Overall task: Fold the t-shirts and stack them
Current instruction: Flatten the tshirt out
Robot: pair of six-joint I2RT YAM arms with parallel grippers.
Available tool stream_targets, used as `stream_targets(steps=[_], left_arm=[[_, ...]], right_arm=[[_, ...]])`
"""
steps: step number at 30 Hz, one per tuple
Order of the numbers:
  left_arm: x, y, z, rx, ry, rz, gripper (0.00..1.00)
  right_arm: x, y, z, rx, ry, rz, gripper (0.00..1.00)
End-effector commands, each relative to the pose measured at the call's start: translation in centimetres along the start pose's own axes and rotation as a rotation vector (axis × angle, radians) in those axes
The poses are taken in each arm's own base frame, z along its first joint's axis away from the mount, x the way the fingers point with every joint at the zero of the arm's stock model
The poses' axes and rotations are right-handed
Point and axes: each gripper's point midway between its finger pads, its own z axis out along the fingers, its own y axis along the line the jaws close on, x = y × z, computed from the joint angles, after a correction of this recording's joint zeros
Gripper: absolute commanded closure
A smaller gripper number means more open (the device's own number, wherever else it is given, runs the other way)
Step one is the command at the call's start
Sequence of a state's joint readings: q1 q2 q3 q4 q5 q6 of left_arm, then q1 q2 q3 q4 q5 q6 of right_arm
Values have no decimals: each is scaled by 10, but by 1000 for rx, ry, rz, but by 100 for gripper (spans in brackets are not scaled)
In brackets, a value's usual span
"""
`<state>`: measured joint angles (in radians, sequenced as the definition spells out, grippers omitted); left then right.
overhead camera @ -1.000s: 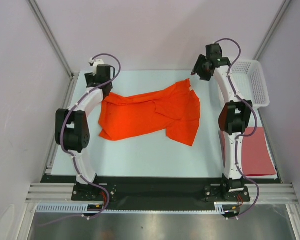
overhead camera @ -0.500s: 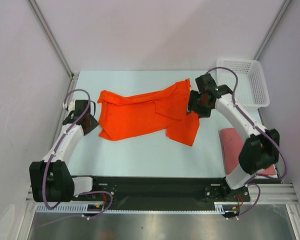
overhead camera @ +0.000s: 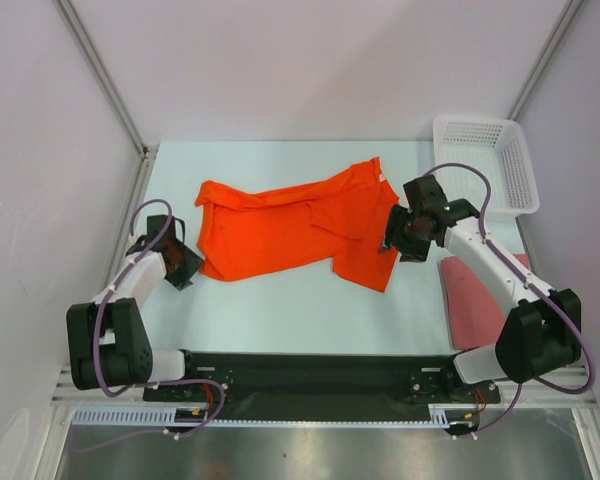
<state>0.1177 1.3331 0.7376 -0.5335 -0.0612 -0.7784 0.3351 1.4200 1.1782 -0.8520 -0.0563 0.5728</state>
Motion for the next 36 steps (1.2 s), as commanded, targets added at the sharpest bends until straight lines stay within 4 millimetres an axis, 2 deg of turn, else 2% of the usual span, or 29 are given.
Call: stream_targets(steps=[1, 8, 14, 21, 24, 26, 27, 28, 30, 32, 33, 35, 36], left_arm=[[0, -7, 7, 42, 8, -23, 48], [1, -5, 26, 18, 15, -33, 50], [-5, -3, 34, 2, -19, -41, 53], [-3, -5, 41, -2, 9, -31, 55], [-2, -7, 41, 9, 10, -28, 62], [-2, -9, 39, 17, 11, -21, 75], [-4, -9, 37, 20, 6, -18, 82], [-6, -9, 36, 21, -4, -11, 93], [-8, -9, 31, 21, -15, -4, 100], [-11, -9, 25, 23, -31, 5, 100], [-12, -9, 23, 24, -36, 6, 100], [-11, -8, 18, 34, -39, 7, 100], [-9, -8, 17, 39, -37, 10, 100]], right_arm=[[-4, 6, -11, -54, -46, 19, 38], [1, -1, -1, -57, -18, 37, 38], [5, -6, 3, -52, -4, 46, 39], [15, -14, 12, -32, 19, 79, 38], [20, -21, 20, -9, 35, 151, 35], [29, -23, 30, -11, 66, 223, 35], [28, -22, 34, -23, 58, 252, 35], [35, -24, 40, -14, 77, 311, 35], [32, -23, 49, -22, 55, 366, 38], [38, -26, 59, -13, 52, 430, 43], [32, -22, 63, -33, 24, 432, 48], [38, -23, 69, -36, 16, 463, 49], [35, -20, 72, -58, -5, 474, 53]])
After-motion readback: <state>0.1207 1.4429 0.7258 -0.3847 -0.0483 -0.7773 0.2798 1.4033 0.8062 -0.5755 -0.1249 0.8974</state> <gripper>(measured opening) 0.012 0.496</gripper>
